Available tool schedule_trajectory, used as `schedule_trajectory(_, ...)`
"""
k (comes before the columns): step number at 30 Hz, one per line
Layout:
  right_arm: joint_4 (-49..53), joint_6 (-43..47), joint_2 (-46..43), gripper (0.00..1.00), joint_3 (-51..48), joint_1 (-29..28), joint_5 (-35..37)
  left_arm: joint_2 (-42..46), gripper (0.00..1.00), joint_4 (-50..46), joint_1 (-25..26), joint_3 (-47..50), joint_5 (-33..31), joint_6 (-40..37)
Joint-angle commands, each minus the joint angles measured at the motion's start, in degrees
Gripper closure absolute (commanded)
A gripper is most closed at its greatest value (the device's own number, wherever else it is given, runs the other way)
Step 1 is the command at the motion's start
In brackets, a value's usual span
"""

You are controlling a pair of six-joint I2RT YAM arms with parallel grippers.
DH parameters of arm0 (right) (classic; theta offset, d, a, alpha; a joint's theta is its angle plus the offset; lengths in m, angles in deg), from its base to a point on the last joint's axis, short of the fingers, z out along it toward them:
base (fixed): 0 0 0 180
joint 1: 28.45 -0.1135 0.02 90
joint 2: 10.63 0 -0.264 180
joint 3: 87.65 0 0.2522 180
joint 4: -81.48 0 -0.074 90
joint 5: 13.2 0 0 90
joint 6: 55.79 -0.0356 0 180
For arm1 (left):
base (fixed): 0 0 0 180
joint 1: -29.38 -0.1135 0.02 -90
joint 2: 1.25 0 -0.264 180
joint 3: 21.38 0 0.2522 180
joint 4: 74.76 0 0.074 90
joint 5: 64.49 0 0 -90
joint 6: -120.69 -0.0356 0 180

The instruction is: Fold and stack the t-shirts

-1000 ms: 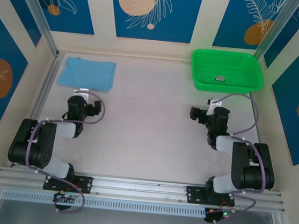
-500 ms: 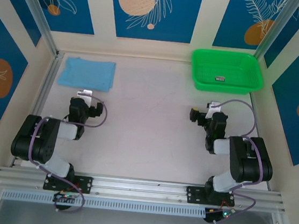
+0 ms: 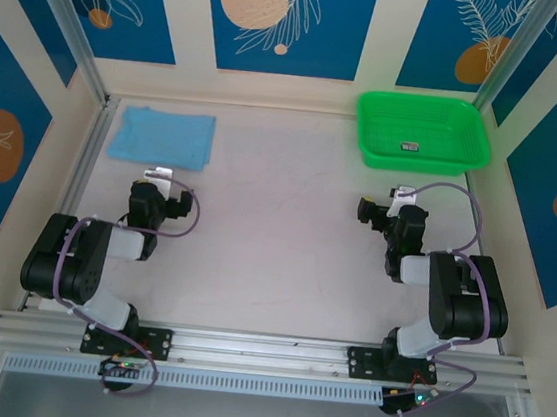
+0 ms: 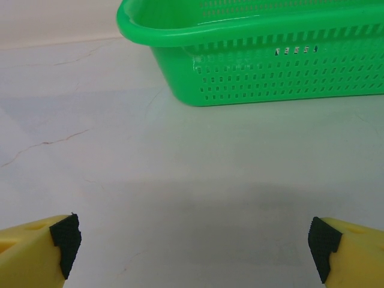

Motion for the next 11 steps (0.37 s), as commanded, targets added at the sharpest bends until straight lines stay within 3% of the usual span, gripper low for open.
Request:
schedule_trajectory(1,-0.58,-0.11,-0.28,0.01,0.11,-0.3,0.78,-0.04,0.0,0.88,-0.34,-0.68,1.44,-0.48)
schedule_trajectory(11,-0.09,0.37,-0.23,0.01,0.38,-0.03,-1.32,-0.04,0.0,0.89,-0.34,-0.68,1.38,-0.42)
